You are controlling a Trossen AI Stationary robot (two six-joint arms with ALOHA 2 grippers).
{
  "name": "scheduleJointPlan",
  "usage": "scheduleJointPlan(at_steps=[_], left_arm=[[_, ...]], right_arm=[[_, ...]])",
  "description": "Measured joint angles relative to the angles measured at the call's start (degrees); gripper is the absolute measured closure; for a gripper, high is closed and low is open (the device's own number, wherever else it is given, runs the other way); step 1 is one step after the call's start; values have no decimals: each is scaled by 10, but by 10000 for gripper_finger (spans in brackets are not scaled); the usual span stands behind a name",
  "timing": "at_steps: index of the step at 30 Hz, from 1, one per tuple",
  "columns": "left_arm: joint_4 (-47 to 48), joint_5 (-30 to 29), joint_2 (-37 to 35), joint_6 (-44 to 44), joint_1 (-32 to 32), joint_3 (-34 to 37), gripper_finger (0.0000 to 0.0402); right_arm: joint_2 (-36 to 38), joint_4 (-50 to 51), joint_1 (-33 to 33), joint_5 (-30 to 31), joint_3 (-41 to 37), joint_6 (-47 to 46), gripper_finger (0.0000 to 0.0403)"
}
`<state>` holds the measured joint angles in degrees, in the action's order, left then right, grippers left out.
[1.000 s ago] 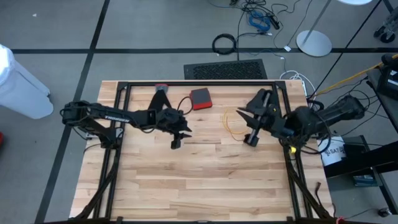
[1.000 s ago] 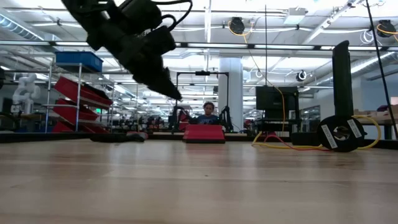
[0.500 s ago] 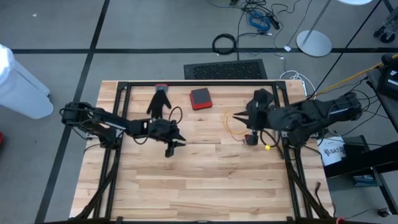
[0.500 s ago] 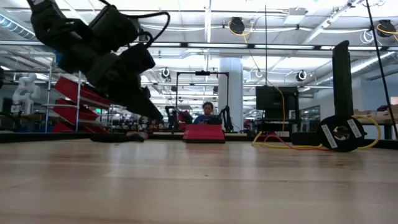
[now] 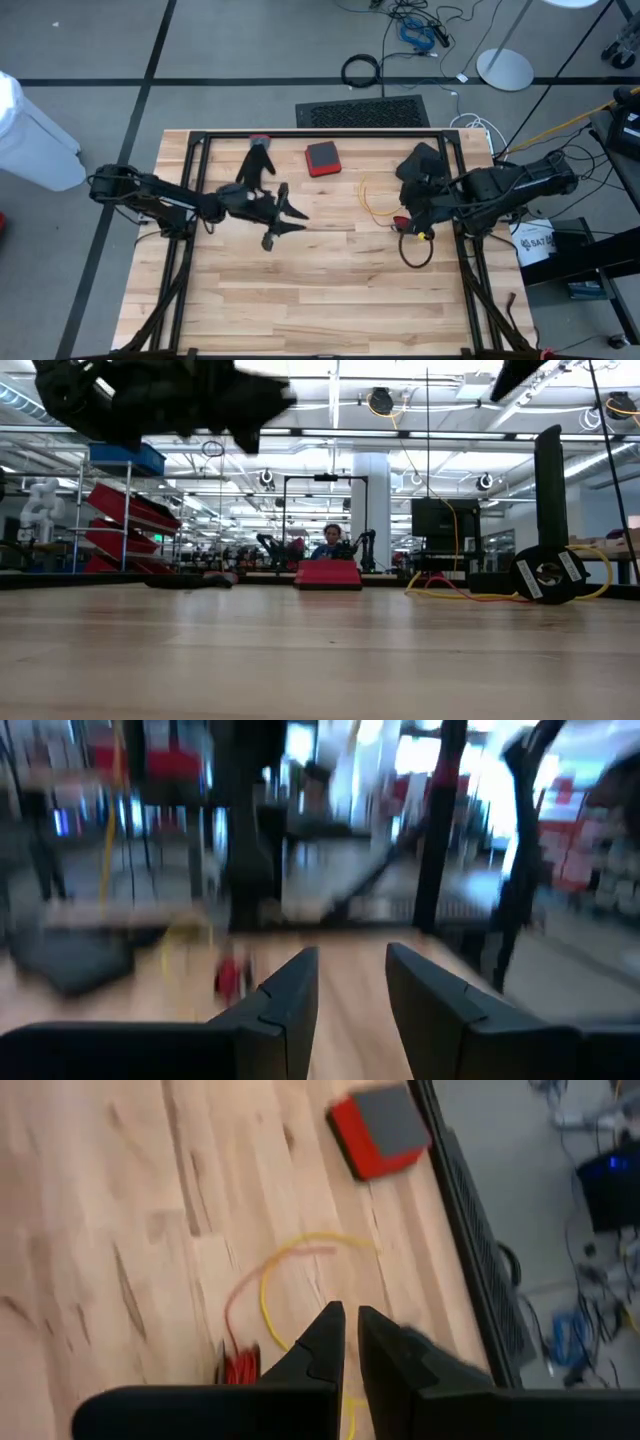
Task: Coil cords
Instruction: Coil the yellow wire onto the spool
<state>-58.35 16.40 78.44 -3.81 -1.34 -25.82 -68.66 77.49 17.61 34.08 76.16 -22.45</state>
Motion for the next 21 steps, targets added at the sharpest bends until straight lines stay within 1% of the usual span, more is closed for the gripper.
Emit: scheduleJointPlan(at_steps=[5, 7, 11, 13, 15, 17, 21], left_arm=[[-83, -3, -42, 1, 0, 0, 275], [-87, -34, -60, 13, -1, 0, 275], [-44, -153, -103, 42, -1, -1, 275], [-5, -185, -122, 47, -5, -7, 275], [43, -189, -141, 48, -10, -15, 275], [72, -189, -153, 47, -11, -21, 275], [86, -189, -157, 46, -12, -21, 275]], right_arm=[[0, 8, 0, -1, -54, -45, 380], [0, 7, 0, -1, -86, -57, 380], [0, 11, 0, -1, -159, -91, 380], [0, 20, 0, -1, -195, -120, 380], [1, 30, 0, -2, -231, -155, 380], [7, 40, 0, -2, -265, -200, 380], [33, 42, 0, 0, -324, -301, 380]])
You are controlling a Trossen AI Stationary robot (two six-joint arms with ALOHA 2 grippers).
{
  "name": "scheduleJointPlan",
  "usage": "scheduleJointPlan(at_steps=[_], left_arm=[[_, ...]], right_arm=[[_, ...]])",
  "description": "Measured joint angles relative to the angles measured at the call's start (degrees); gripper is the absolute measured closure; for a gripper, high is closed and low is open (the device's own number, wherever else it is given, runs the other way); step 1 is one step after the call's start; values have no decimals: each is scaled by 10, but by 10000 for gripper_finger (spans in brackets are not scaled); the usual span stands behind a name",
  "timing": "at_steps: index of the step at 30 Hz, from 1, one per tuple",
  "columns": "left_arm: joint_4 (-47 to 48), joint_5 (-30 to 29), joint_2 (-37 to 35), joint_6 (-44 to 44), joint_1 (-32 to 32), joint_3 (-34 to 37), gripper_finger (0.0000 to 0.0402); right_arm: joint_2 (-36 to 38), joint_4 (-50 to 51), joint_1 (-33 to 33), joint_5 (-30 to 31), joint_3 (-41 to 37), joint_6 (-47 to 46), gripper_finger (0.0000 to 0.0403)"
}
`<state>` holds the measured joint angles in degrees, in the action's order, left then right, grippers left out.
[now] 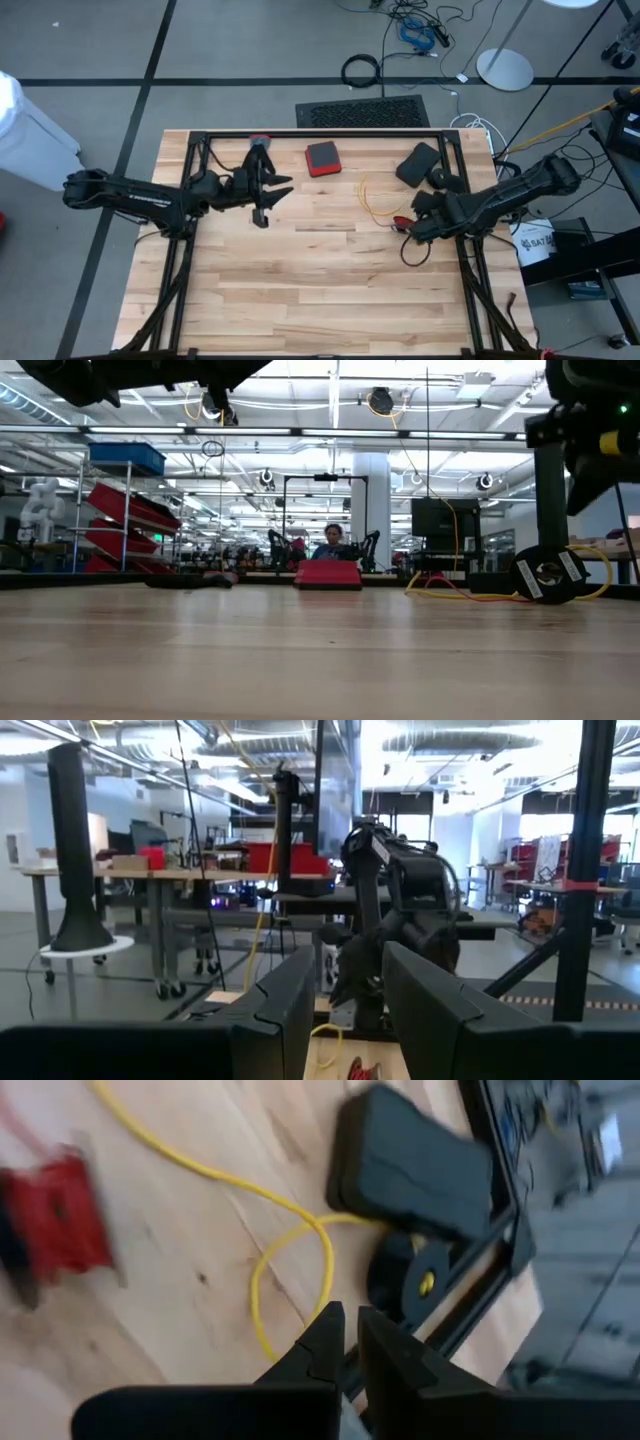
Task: Coil cords
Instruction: Coil the yellow wire onto the spool
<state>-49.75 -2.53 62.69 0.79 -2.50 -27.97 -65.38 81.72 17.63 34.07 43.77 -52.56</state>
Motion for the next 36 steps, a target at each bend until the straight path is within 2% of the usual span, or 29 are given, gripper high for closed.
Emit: scheduleJointPlan(at_steps=[6, 14, 25, 36], left_arm=[[17, 0, 0, -4, 0, 0, 275], [15, 1, 0, -4, 0, 0, 275], [15, 1, 0, -4, 0, 0, 275], [15, 1, 0, -4, 0, 0, 275]], right_arm=[[35, -39, -1, 2, -17, -94, 380], [41, -74, -8, 21, -17, -150, 380], [33, -254, -11, 18, -17, 8, 380], [-14, -362, -12, 10, -95, 22, 380]])
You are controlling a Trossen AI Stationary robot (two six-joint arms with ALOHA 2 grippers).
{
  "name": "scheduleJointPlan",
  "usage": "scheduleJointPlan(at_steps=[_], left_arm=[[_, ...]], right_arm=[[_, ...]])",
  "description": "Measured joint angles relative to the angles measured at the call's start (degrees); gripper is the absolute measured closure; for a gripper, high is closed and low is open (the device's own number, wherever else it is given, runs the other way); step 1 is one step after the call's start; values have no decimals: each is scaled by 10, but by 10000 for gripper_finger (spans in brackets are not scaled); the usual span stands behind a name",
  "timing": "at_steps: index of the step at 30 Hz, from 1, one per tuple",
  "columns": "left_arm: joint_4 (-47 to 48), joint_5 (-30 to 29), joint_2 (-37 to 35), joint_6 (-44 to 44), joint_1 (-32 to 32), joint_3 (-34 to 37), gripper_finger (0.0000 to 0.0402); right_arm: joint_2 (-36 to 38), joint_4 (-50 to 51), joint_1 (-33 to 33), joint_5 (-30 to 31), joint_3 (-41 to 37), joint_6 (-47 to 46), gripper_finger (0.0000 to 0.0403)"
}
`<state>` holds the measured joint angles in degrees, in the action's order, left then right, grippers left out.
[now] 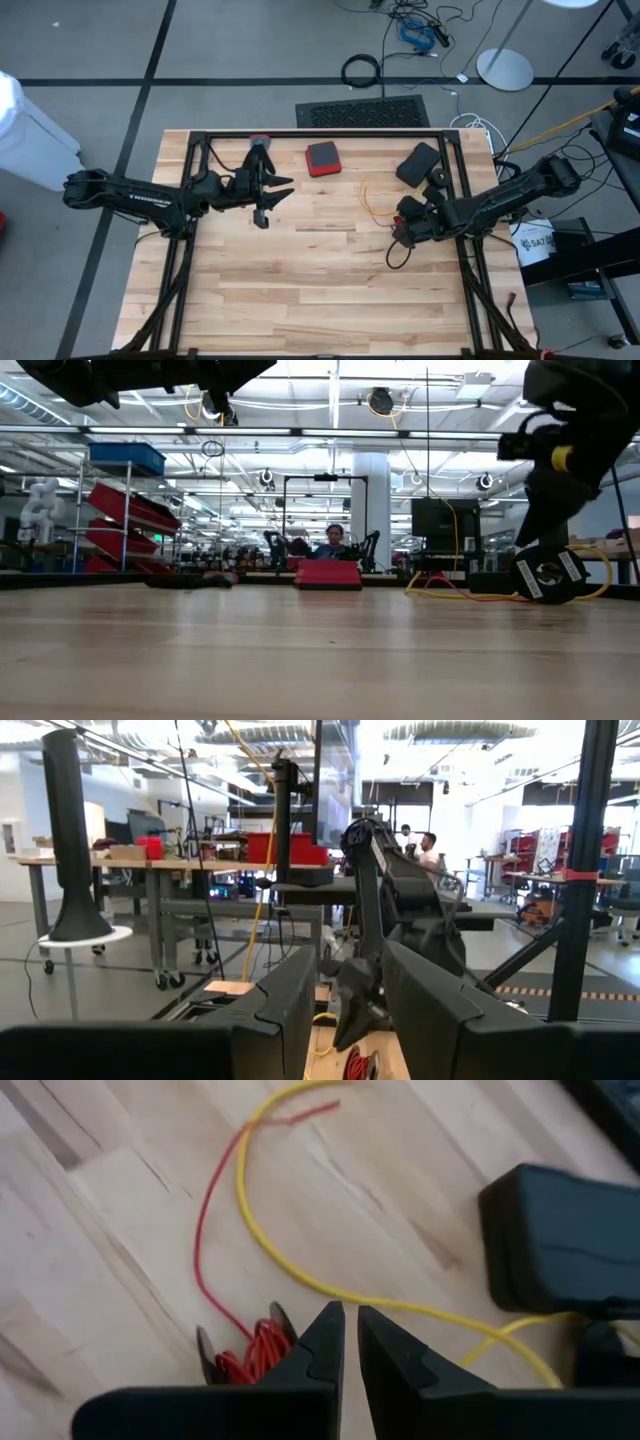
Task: Coil cords
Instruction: Coil the yellow wire onto the spool
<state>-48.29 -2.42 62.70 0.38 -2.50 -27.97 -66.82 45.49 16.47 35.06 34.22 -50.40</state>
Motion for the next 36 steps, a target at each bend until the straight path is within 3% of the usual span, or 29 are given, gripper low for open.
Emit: scheduleJointPlan(at_steps=[14, 23, 30, 36], left_arm=[[0, 0, 0, 0, 0, 0, 275], [0, 0, 0, 0, 0, 0, 275], [0, 0, 0, 0, 0, 0, 275], [0, 0, 0, 0, 0, 0, 275]], right_arm=[[0, -21, 5, -10, -12, 27, 380], [23, -25, 0, 52, -9, -14, 380], [32, -23, -32, 92, -9, -58, 380], [32, -9, -115, 100, -9, -63, 380]])
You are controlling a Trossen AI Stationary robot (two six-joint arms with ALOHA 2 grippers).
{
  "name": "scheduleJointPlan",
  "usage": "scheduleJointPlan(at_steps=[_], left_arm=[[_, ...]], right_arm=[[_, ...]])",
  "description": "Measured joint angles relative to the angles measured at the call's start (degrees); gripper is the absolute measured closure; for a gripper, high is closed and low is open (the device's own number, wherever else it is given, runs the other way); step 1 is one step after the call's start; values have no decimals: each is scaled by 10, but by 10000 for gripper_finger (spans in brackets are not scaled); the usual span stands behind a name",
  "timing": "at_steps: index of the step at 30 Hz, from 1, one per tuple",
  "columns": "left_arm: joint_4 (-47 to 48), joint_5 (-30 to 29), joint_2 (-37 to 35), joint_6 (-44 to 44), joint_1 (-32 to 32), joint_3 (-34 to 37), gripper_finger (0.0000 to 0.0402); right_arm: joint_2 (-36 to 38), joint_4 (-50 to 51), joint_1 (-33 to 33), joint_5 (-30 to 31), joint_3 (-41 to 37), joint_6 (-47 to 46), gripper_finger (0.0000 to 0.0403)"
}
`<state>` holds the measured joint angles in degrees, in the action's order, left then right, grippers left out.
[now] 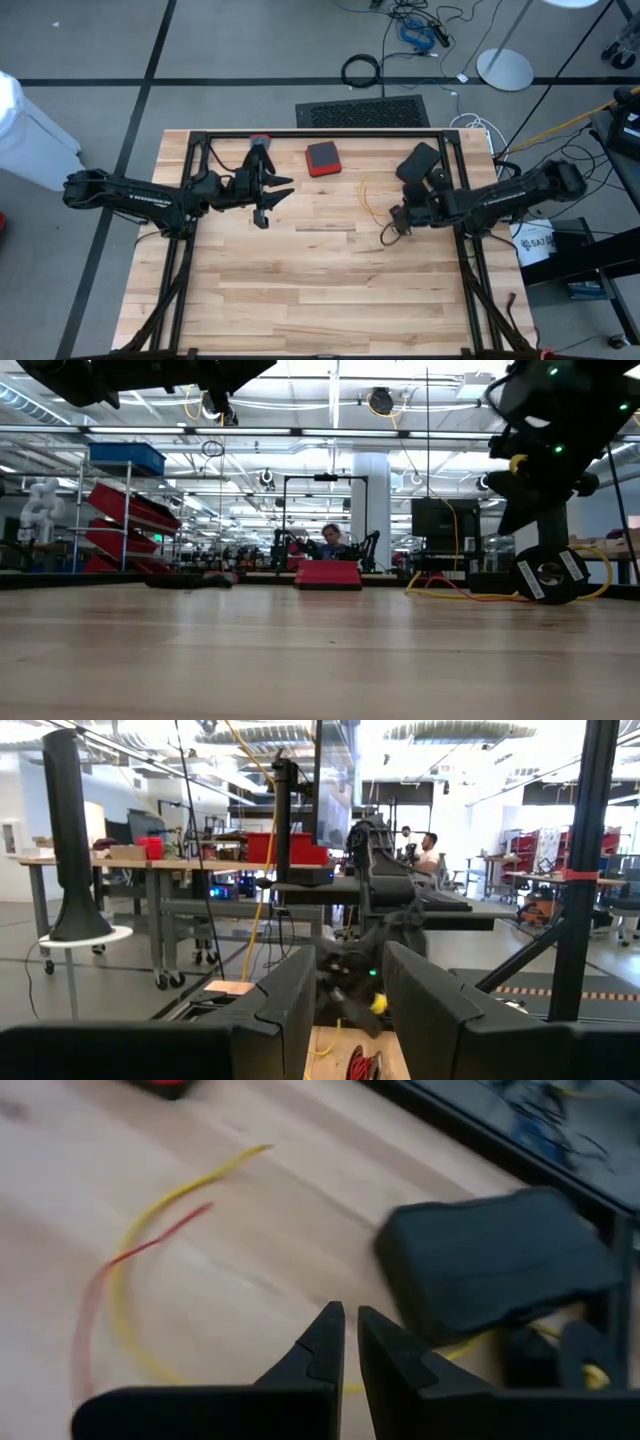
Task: Coil cords
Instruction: Coil the yellow wire onto the spool
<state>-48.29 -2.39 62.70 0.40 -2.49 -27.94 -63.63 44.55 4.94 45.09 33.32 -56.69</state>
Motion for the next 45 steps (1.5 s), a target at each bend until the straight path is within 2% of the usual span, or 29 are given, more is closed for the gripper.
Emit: scheduleJointPlan(at_steps=[8, 19, 27, 32, 40, 45], left_arm=[[-2, 0, 0, 0, 0, 0, 275], [-2, 0, 0, 0, 0, 0, 275], [-2, 0, 0, 0, 0, 0, 275], [-2, 0, 0, 0, 0, 0, 275], [-2, 0, 0, 1, -1, 0, 275], [-2, 0, 0, 30, -1, 0, 275]], right_arm=[[-23, 29, -105, 0, 0, 21, 377], [-127, 29, -181, -35, 0, 30, 329], [-188, 42, -214, -45, 1, 29, 314], [-187, 62, -223, -46, 1, 21, 314], [-130, 65, -194, -49, 1, 23, 314], [-102, 128, -189, -37, 1, 4, 314]])
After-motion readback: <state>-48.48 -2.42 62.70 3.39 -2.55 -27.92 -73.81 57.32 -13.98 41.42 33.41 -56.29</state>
